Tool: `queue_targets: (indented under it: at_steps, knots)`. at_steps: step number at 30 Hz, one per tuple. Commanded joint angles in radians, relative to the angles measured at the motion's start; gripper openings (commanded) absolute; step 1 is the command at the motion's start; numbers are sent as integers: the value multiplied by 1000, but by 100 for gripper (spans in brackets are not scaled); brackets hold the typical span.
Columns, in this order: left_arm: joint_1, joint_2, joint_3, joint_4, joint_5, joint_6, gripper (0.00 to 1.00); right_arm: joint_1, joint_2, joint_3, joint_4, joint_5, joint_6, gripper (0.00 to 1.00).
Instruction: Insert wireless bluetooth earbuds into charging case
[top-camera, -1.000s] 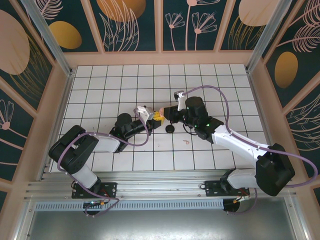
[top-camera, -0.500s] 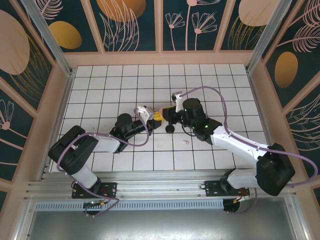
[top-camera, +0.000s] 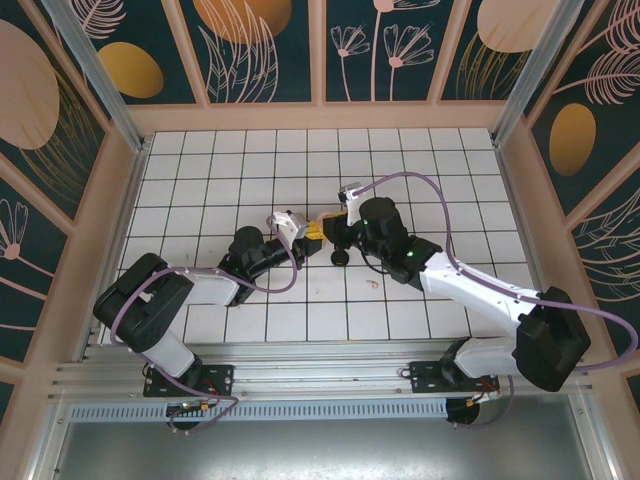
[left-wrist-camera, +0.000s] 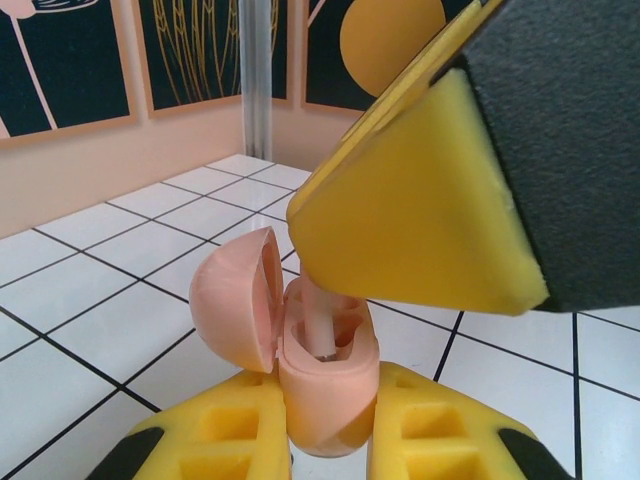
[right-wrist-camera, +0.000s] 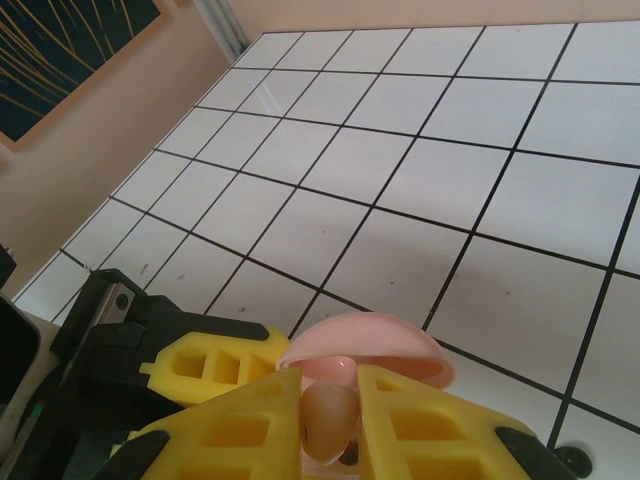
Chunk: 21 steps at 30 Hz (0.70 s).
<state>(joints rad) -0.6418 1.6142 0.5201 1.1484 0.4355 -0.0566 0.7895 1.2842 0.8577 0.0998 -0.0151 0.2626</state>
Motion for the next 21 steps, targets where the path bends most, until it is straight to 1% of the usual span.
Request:
queue_targets:
  at_steps: [1, 9, 21]
  knots:
    - [2, -37, 14, 56, -18, 17, 13, 10, -22, 20, -58, 56, -26, 19]
    - [2, -40, 15, 42, -18, 29, 13, 13, -24, 35, -62, 72, -38, 18]
    - [2, -46, 15, 15, -14, 47, 13, 22, -30, 74, -108, 98, -97, 19]
